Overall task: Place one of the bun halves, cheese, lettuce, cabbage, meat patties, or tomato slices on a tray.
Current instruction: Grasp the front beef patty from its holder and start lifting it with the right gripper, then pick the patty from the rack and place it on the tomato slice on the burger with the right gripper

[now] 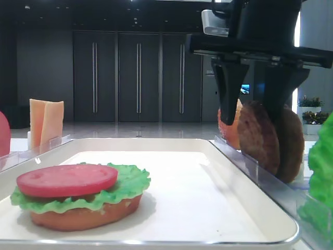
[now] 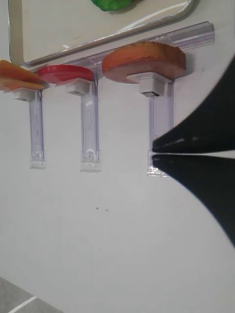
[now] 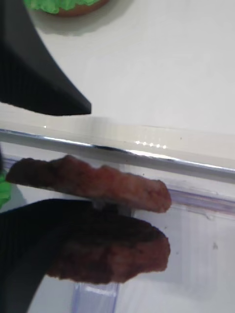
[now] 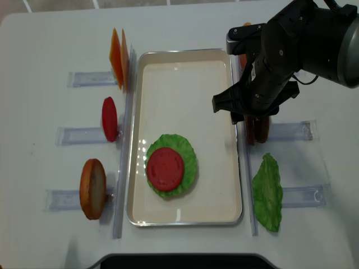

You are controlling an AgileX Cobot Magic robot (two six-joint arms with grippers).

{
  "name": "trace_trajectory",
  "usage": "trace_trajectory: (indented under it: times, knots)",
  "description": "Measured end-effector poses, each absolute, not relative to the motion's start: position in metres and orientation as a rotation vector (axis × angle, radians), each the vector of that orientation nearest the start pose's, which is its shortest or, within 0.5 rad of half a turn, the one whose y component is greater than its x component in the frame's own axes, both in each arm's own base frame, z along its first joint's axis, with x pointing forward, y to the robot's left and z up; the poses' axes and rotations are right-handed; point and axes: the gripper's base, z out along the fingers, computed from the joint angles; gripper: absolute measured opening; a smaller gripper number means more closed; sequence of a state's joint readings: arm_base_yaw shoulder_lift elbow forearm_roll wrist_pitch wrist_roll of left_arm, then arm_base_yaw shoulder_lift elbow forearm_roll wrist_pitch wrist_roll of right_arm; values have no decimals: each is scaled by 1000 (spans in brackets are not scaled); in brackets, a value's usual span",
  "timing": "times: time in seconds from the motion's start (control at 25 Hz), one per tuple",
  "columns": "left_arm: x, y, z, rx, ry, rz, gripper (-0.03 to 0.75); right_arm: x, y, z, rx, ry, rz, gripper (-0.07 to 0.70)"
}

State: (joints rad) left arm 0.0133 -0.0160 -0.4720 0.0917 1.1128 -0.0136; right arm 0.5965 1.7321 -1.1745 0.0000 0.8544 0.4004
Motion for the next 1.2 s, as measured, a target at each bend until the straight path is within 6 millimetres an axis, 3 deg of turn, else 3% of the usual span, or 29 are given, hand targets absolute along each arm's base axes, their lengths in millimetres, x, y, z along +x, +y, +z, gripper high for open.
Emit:
trace_trajectory:
  times: [0.16,0.44,0.8,1.0,1.2]
  knots:
    - [-7,7,266,-35,2106,111,-7,281,190,213,-290,2903,162,326]
    - [-7,7,266,-35,2106,111,-7,282,187,213,-320,2889,116,120]
    - [-7,7,266,-35,2106,111,-7,280,186,217,-321,2893,104,120]
    - [-7,7,266,-35,2106,111,-7,271,181,246,-292,2861,135,118]
    - [-7,7,266,-35,2106,111,-7,250,180,280,-292,2806,191,118]
